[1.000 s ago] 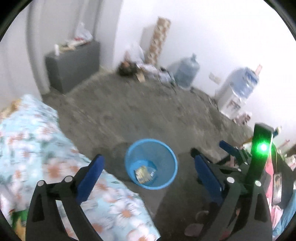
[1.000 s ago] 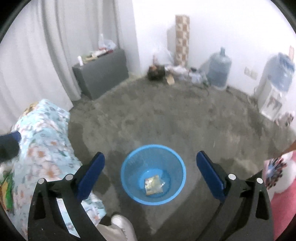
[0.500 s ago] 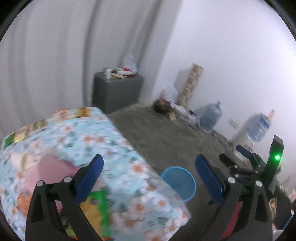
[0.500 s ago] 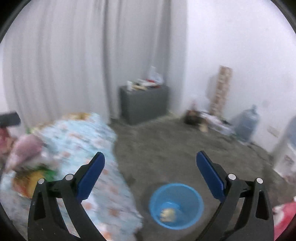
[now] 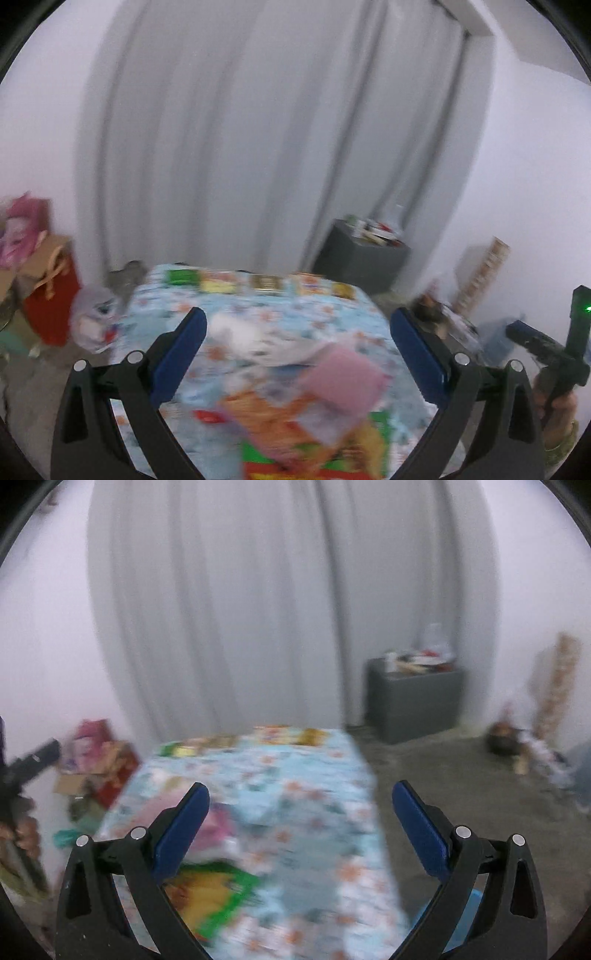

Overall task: Collect trash
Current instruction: 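Move both tools back toward the bed, then grasp the white paper cup with the left gripper while the right gripper grasps the pink sponge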

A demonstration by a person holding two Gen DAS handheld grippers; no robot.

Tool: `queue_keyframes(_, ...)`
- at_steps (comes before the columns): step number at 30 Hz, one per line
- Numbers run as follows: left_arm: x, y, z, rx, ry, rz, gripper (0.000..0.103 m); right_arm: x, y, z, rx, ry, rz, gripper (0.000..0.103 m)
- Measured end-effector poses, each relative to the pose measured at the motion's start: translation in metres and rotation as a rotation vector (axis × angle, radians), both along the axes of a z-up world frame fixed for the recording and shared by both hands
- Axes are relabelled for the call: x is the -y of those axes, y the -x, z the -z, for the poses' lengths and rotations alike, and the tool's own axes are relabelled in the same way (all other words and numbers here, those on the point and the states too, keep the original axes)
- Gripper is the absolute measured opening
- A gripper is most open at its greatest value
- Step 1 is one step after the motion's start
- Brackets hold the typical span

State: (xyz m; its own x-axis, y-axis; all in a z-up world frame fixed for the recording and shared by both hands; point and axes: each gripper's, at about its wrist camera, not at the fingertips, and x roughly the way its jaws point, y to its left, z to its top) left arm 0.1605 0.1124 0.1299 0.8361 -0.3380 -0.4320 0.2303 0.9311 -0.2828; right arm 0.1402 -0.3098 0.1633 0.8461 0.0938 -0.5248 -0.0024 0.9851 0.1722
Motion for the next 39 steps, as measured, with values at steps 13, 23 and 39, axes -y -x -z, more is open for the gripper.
queue_keyframes(13,-0.077,-0.042,0.065,-0.16,0.01,-0.07,0.097,-0.096,-0.095,0.003,-0.193,-0.194,-0.284,0.093)
queue_keyframes(23,-0.017,-0.101,0.102,-0.172,-0.174,0.111,0.096,-0.109,-0.14,0.055,-0.411,-0.278,-0.266,0.068)
queue_keyframes(39,0.045,-0.172,0.148,-0.256,-0.407,0.194,0.067,-0.155,-0.118,0.082,-0.423,0.009,-0.469,0.092)
